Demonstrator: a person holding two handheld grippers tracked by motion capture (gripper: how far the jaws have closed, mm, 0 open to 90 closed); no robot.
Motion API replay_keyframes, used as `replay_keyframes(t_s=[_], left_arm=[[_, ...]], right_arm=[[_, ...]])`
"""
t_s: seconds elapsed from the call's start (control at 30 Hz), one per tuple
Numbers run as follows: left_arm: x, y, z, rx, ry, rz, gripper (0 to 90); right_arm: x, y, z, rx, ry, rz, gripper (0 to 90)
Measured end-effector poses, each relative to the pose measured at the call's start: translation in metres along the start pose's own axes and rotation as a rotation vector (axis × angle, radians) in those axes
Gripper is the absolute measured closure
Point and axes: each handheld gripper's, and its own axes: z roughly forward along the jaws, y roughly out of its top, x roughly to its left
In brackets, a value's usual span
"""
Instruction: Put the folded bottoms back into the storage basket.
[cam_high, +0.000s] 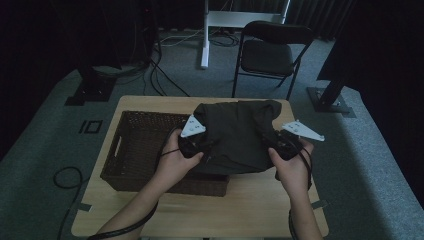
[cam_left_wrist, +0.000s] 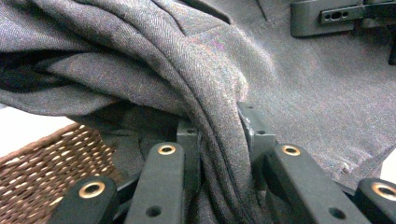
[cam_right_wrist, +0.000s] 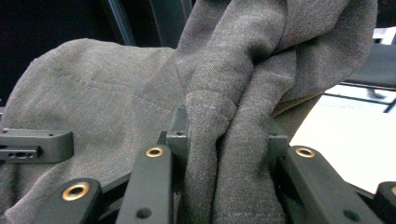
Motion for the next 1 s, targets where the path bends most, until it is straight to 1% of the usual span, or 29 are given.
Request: replay_keyframes(t_s=[0.2,0.23,0.27,0.4,0.6,0.63,0.77,1.0], left_arm=[[0.016,-0.004,-0.016,-0.014,0.013,-0.004,74.1],[0.022,-0.005,-0.021,-0.017,0.018,-0.011,74.1],[0.024,-0.006,-0.023,-0.019,0.021,-0.01,74.1],[0.035,-0.011,-0.032,-0.024,0.032,-0.012,74.1],[0.05,-0.019,-0.044,-0.027,0.049,-0.017,74.2],[0.05,-0.019,-0.044,-0.027,0.049,-0.017,74.2],[0.06,-0.025,-0.054,-0.035,0.072,-0.019,74.2],[0.079,-0.037,-0.068,-0.031,0.102,-0.038,74.2]], right_arm=[[0.016,0.005,0.012,-0.007,0.024,-0.004,65.9],[0.019,0.006,0.014,-0.007,0.029,-0.005,65.9],[0.025,0.007,0.019,-0.01,0.034,-0.009,65.9],[0.037,0.009,0.029,-0.01,0.049,-0.011,65.9],[0.053,0.01,0.043,-0.005,0.07,-0.021,65.9],[0.053,0.01,0.043,-0.005,0.07,-0.021,65.9],[0.067,0.01,0.053,-0.009,0.082,-0.02,65.9],[0.085,0.008,0.071,-0.006,0.106,-0.012,65.9]])
